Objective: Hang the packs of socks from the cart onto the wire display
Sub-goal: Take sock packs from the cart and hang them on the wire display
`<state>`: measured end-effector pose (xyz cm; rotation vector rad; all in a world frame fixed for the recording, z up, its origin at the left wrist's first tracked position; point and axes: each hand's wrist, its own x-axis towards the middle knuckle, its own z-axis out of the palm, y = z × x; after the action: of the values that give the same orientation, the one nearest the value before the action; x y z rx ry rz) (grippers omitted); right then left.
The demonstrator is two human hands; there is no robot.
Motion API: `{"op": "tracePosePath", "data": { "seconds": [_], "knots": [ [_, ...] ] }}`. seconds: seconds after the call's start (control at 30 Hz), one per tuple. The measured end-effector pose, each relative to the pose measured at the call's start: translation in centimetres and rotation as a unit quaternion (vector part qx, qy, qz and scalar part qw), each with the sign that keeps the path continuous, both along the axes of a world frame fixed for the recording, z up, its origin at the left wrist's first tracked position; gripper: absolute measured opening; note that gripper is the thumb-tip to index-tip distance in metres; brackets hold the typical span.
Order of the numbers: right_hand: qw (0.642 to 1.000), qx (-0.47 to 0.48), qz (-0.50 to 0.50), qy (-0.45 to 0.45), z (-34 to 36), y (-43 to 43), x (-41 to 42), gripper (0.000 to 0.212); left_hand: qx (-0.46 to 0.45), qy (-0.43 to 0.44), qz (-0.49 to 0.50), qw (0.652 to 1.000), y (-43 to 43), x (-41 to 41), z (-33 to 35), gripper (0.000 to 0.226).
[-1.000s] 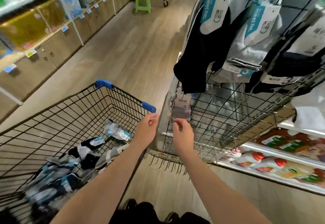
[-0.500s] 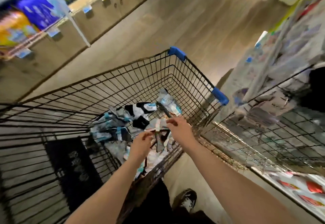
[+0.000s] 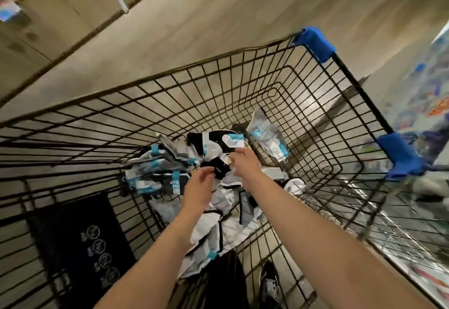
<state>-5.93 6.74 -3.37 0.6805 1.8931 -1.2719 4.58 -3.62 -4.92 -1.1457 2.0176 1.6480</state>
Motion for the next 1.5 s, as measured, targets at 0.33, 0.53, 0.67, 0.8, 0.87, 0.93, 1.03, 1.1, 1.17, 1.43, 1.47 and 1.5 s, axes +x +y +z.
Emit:
{"op": "tracePosePath", "data": {
  "seconds": [0.33, 0.53, 0.67, 0.8, 0.87, 0.93, 1.03, 1.1, 1.17, 1.43, 1.47, 1.5],
  "knots": [
    [0.980, -0.051, -0.192, 0.007, -10.0, -4.1, -3.0, 0.058, -0.029, 0.015, -0.007, 0.999, -2.2, -4.3, -7.5, 0.036],
    [0.969, -0.002, -0.236, 0.075, -11.4, -4.6, -3.8, 0.028, -0.035, 0.028, -0.008, 0.999, -2.3, -4.0, -9.2, 0.034],
    [0.961, 0.088, -0.121, 0.231, -9.4, -3.7, -3.8, 0.021, -0.039, 0.031, -0.005, 0.999, -2.2, -3.8, -8.8, 0.029],
    [0.933, 0.103, -0.017, 0.345, -6.3, -2.0, -2.4, 0.016, -0.061, 0.065, 0.045, 0.995, -1.7, -3.7, -6.0, 0.030],
    [0.920, 0.071, 0.010, 0.385, -4.3, -1.6, -2.1, 0.017, -0.039, 0.080, 0.062, 0.994, -1.3, -3.8, -4.1, 0.037],
    [0.916, 0.036, 0.047, 0.398, -2.3, -1.7, -1.7, 0.019, -0.013, 0.097, 0.056, 0.994, -1.2, -4.0, -2.3, 0.046],
    [0.941, -0.025, 0.046, 0.335, 0.0, -1.3, -1.4, 0.029, 0.080, 0.108, 0.047, 0.990, -1.0, -4.5, -0.6, 0.033],
    [0.960, -0.059, -0.014, 0.274, 0.9, -0.3, -1.5, 0.029, 0.157, 0.115, 0.072, 0.978, -0.4, -4.5, 0.1, 0.029],
    [0.971, -0.067, -0.031, 0.228, 1.6, 1.0, -1.5, 0.025, 0.179, 0.120, 0.061, 0.975, 0.3, -4.5, 1.3, 0.026],
    [0.988, -0.015, -0.001, 0.152, 0.4, 4.8, -1.7, 0.017, 0.037, 0.079, -0.043, 0.995, 3.3, -6.1, 1.6, 0.022],
    [0.989, 0.011, -0.034, 0.147, -0.4, 5.4, -2.4, 0.016, 0.023, 0.067, -0.035, 0.997, 3.5, -6.4, 1.2, 0.022],
    [0.988, 0.024, -0.076, 0.132, -0.9, 6.0, -3.0, 0.017, 0.019, 0.057, -0.028, 0.998, 3.6, -6.8, 0.6, 0.024]
  ]
}}
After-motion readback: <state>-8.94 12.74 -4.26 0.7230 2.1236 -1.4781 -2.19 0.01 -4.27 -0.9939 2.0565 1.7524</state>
